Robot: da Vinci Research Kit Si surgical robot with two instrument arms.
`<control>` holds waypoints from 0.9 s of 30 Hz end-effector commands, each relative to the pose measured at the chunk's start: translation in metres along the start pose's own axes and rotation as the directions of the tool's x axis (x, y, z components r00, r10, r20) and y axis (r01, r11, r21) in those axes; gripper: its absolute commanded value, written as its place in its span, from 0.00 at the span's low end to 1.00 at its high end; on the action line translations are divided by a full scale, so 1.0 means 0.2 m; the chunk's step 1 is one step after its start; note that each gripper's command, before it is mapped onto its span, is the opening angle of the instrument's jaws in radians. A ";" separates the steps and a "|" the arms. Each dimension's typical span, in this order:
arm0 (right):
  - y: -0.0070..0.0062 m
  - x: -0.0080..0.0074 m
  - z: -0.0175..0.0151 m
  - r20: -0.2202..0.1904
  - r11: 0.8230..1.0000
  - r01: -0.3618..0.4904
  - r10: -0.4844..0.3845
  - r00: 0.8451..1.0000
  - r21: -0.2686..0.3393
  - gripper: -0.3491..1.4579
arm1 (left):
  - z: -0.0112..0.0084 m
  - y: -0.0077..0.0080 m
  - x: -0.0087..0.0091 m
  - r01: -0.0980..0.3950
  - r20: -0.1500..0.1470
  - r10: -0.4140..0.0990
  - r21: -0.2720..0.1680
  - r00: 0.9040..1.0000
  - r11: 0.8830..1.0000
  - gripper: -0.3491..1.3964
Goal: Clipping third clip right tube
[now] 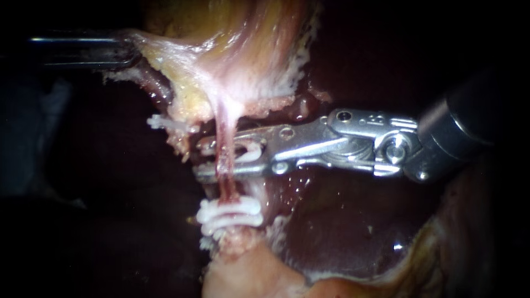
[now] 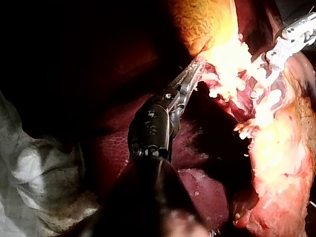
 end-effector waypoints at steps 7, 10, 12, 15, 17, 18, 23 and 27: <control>0.001 -0.001 0.000 0.001 1.000 0.001 -0.001 1.000 0.003 0.36 | 0.000 0.000 0.000 0.000 0.000 0.000 0.000 1.000 1.000 0.00; 0.003 -0.003 0.000 0.000 1.000 0.003 -0.003 1.000 -0.004 0.40 | 0.000 0.000 0.000 0.000 0.000 0.000 0.000 1.000 1.000 0.00; 0.004 -0.004 -0.001 0.001 1.000 0.004 -0.004 1.000 -0.007 0.42 | 0.000 0.000 0.000 0.000 0.000 0.000 0.000 1.000 1.000 0.00; 0.008 -0.008 -0.004 -0.001 0.999 0.008 -0.008 1.000 -0.031 0.43 | 0.000 0.001 0.000 0.000 0.000 0.000 0.000 1.000 1.000 0.00; 0.011 -0.011 -0.007 -0.003 0.999 0.009 -0.010 1.000 -0.035 0.43 | 0.000 0.000 0.000 0.000 0.000 0.000 0.000 1.000 1.000 0.00; 0.012 -0.012 -0.008 -0.001 0.999 0.010 -0.010 1.000 -0.042 0.43 | 0.000 0.000 0.000 0.000 0.000 0.000 0.000 1.000 1.000 0.00; 0.017 -0.017 -0.017 0.034 0.998 0.013 -0.011 0.999 -0.065 0.43 | 0.000 0.000 0.000 0.000 0.000 0.000 0.000 1.000 1.000 0.00; 0.018 -0.020 -0.026 0.042 0.997 0.015 -0.011 0.999 -0.074 0.43 | 0.000 0.000 0.000 0.000 0.000 0.000 0.000 1.000 1.000 0.00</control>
